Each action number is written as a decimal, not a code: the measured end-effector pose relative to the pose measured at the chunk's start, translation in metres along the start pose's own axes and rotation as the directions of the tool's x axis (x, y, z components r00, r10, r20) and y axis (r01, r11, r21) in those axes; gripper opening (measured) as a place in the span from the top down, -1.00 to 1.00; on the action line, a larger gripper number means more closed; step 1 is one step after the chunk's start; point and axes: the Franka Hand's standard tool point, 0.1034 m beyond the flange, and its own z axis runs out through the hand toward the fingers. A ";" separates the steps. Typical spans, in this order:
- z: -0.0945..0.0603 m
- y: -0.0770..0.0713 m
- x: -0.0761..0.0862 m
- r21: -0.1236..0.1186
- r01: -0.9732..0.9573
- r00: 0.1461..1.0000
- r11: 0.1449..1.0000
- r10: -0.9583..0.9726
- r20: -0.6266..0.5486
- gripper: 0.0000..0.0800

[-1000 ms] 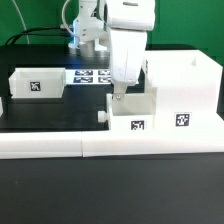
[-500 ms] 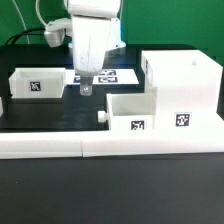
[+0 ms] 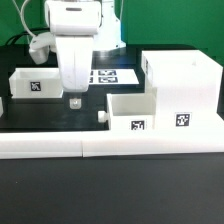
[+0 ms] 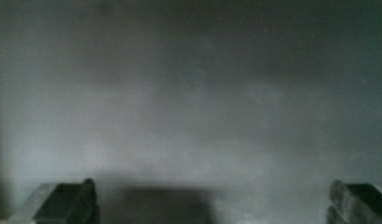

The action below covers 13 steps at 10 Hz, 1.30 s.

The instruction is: Assemble drawer

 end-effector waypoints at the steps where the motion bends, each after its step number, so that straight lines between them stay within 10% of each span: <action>1: 0.005 -0.003 0.000 0.006 0.003 1.000 1.000 -0.002 -0.027 -0.62; 6: 0.019 -0.004 0.040 0.034 -0.080 0.992 0.996 0.082 -0.093 -0.62; 13: 0.018 -0.001 0.042 0.042 -0.165 0.983 0.985 0.168 -0.068 -0.62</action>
Offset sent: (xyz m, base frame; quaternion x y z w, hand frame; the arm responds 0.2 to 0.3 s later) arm 0.0046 0.0436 -0.0107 0.0153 0.0169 0.0234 0.9995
